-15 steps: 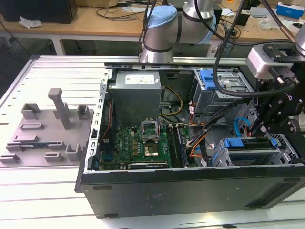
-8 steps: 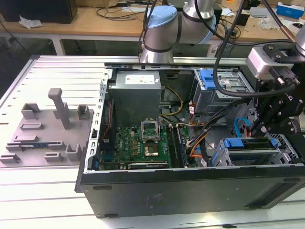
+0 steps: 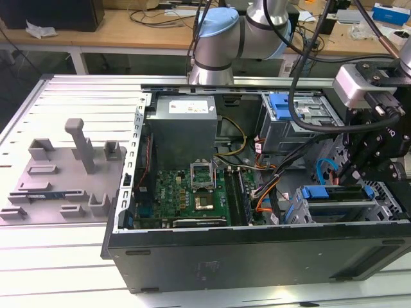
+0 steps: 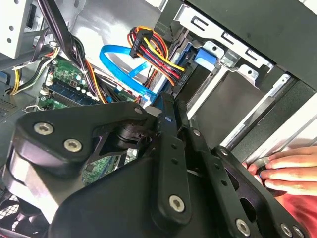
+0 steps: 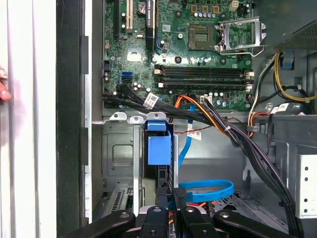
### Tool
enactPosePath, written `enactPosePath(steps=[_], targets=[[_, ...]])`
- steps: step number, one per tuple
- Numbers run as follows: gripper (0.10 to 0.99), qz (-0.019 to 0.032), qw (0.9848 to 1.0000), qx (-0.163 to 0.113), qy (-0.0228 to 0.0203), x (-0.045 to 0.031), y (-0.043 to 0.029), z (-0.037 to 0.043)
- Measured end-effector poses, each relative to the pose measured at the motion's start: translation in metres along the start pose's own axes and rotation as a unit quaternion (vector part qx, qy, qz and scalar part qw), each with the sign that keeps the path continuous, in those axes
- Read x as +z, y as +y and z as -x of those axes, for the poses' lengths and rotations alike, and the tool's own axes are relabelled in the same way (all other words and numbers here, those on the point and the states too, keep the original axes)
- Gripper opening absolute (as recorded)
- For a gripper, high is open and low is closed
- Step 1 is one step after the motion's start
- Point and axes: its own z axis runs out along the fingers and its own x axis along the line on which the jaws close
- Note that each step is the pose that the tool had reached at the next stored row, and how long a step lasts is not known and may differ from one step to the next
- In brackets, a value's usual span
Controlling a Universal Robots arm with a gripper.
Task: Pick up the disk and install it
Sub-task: 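Insert the second disk wire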
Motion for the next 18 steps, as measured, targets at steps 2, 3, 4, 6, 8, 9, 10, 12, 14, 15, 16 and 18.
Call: enactPosePath(steps=[2,3,4,6,8,9,10,12,14,15,16,18], targets=[[0.161,0.0000,1.0000,0.000,0.0000,0.0007,0.0000,0.0000],[0.161,0.0000,1.0000,0.000,0.0000,0.0009,0.0000,0.0000],[0.161,0.0000,1.0000,0.000,-0.0001,0.0010,0.0000,0.0000],[0.161,0.0000,1.0000,0.000,-0.0001,0.0015,-0.0001,0.0000],[0.161,0.0000,1.0000,0.000,-0.0001,0.0018,-0.0001,0.0000],[0.161,0.0000,1.0000,0.000,0.0000,0.0019,-0.0001,-0.0001],[0.161,0.0000,1.0000,0.000,-0.0001,0.0022,-0.0002,-0.0001],[0.161,0.0000,1.0000,0.000,-0.0001,0.0024,-0.0012,0.0000],[0.161,0.0000,1.0000,0.000,0.0000,0.0026,-0.0013,-0.0001],[0.161,0.0000,1.0000,0.000,0.0000,0.0028,-0.0013,-0.0001],[0.161,0.0000,1.0000,0.000,-0.0001,0.0031,-0.0014,-0.0001],[0.161,0.0000,1.0000,0.000,-0.0002,0.0042,-0.0015,-0.0001]])
